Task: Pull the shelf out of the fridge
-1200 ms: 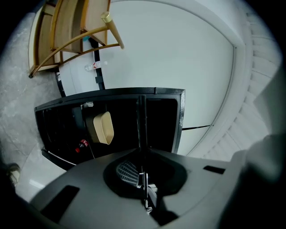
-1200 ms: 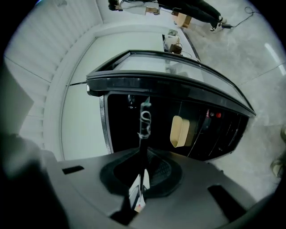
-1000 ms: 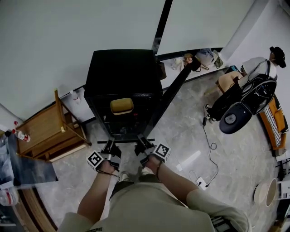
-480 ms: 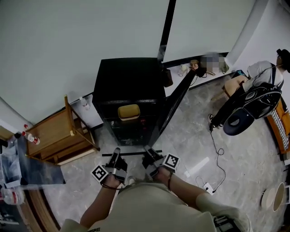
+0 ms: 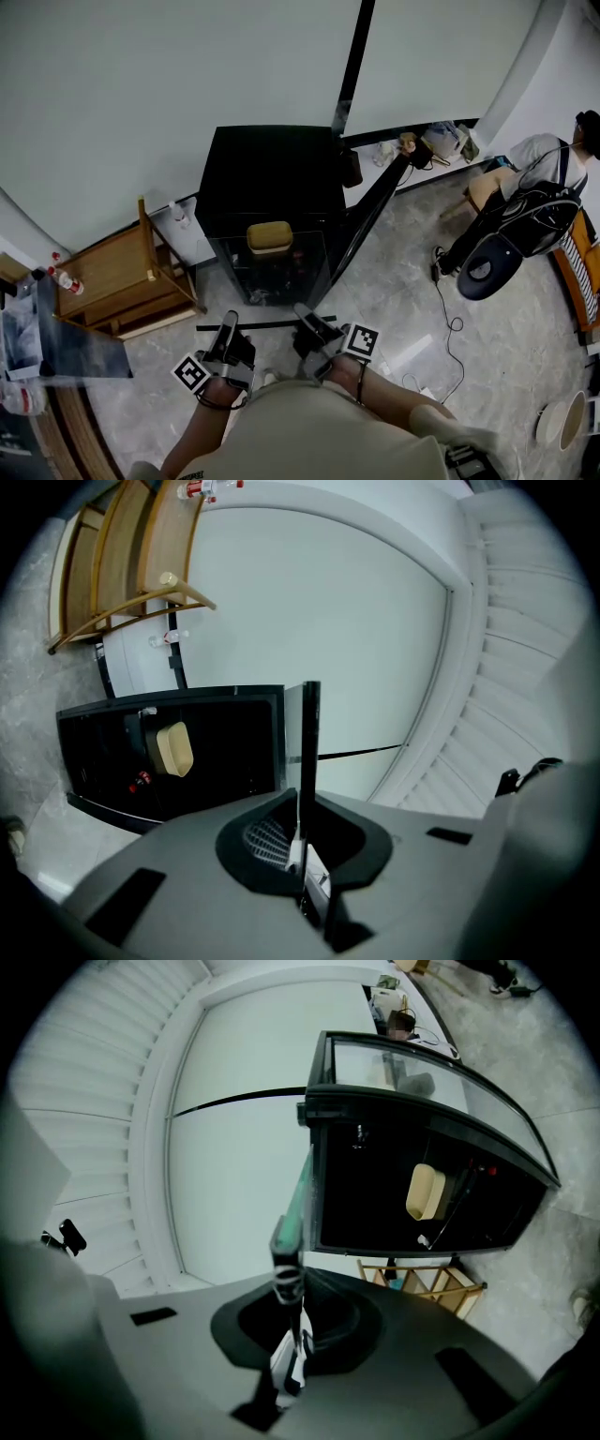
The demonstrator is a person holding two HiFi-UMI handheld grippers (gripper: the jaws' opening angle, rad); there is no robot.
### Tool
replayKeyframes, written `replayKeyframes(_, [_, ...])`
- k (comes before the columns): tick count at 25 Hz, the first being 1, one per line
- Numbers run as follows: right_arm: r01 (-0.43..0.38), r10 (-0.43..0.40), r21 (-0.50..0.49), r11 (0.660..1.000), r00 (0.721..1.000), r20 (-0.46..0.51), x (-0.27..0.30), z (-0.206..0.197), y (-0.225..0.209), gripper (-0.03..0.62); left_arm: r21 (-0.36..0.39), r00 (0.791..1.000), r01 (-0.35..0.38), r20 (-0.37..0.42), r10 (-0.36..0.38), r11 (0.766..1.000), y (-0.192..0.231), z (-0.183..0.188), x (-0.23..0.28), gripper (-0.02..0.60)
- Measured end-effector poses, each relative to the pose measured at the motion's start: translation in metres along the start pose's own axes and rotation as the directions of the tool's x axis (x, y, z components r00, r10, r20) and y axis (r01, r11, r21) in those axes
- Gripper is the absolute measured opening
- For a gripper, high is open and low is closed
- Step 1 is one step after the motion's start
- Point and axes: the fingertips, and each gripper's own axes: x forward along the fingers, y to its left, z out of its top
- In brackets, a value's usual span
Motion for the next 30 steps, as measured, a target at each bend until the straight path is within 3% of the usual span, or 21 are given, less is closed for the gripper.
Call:
replayKeyframes(7, [-0.081,0.079,-0.103,0.991,0.997,-0.015,0.021,0.023,0.063,0.006,0.034,0.998,0.047,0.045,-0.048,0.998,-0.052,0.015,0.025,0.014])
replayKeyframes(12, [-0.174,0.179,-0.181,0.968,0.984,0.007,0.036,0.046,0.118,0.006,0.073,0.989,0.139,0.044,-0.143,0.988,-0.105,0.025,0.052,0.014])
replayKeyframes(16, [-0.234,0.242,-0.257,0.938,0.97,-0.001,0.043,0.059,0.169,0.006,0.102,0.968,0.245,0.035,-0.25,0.964,-0.151,0.029,0.069,0.014])
replayKeyframes(20, [-0.288,0.302,-0.362,0.886,0.953,-0.018,0.046,0.069,0.217,0.006,0.144,0.943,0.328,0.018,-0.333,0.934,-0.192,0.031,0.083,0.014])
replayKeyframes(26, [-0.334,0.366,-0.442,0.833,0.93,-0.012,0.053,0.086,0.272,0.006,0.19,0.921,0.381,0.005,-0.389,0.905,-0.245,0.035,0.104,0.014])
replayKeyframes(30, [-0.344,0.401,-0.504,0.792,0.916,0.005,0.06,0.09,0.287,0.009,0.208,0.911,0.4,0.017,-0.413,0.892,-0.262,0.044,0.112,0.014])
